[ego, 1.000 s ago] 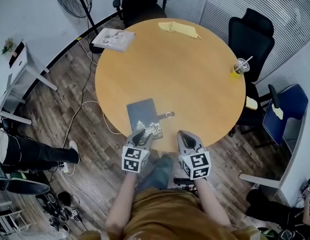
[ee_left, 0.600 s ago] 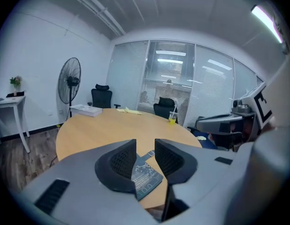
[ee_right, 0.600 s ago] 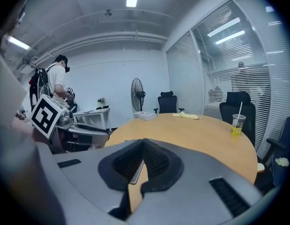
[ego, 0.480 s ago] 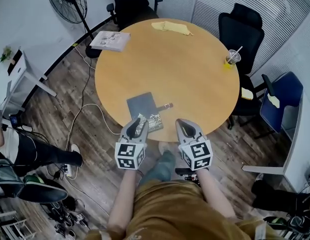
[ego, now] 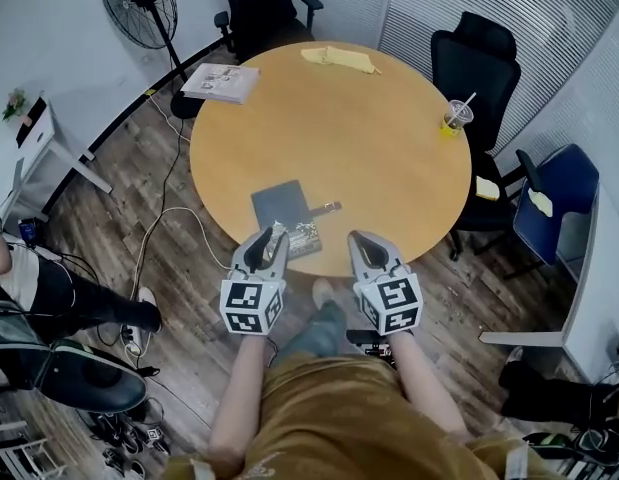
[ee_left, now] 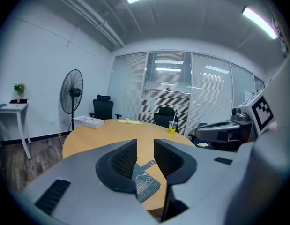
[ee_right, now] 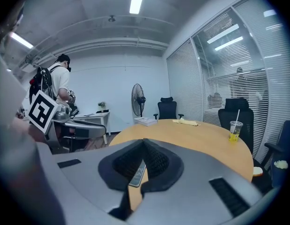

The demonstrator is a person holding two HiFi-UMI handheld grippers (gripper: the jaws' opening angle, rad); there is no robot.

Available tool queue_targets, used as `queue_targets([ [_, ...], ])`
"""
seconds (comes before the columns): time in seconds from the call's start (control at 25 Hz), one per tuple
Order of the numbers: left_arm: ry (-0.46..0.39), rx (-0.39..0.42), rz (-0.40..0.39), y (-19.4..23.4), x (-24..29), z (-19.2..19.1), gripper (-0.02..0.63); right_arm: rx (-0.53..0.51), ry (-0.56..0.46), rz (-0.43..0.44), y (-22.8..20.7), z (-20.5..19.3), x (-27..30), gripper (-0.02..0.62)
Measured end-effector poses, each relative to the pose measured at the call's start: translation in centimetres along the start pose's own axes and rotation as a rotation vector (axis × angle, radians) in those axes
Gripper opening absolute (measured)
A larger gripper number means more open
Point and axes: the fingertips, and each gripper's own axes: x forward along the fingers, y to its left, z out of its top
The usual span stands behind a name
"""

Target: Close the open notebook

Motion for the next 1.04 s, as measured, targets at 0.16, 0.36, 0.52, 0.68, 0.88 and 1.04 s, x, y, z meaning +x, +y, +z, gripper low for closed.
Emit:
queue_targets([
  [0.16, 0.004, -0.002, 0.000, -0.3, -0.2, -0.4, 0.129, -0.011, 0.002, 0.010, 0.4, -0.1, -0.3, 0.011],
  [0.36, 0.005, -0.004, -0.006, -0.7, -0.1, -0.3, 0.115, -0.004, 0.000, 0.008, 0.3, -0.2, -0.6, 0.011],
  [0.52, 0.002, 0.000, 0.011, -0.5, -0.4, -0.6, 0.115, -0.004, 0.005, 0.016, 0.6, -0.5, -0.4, 0.011],
  [0.68, -0.007, 0.000, 0.029, 0.1, -0.7, -0.4, 0.115, -0.006, 0.001, 0.024, 0.7, -0.2, -0.1, 0.011],
  [0.88, 0.000, -0.007, 0.043, 0.6, -0.7, -0.5, 0.115, -0.006, 0.002, 0.036, 0.9, -0.1, 0.2, 0.011],
  [1.04, 0.009, -0.001, 0.044, 0.7, 0.0, -0.6, 0.115, 0.000, -0.002, 0.034, 0.3, 0.0, 0.4, 0.011],
])
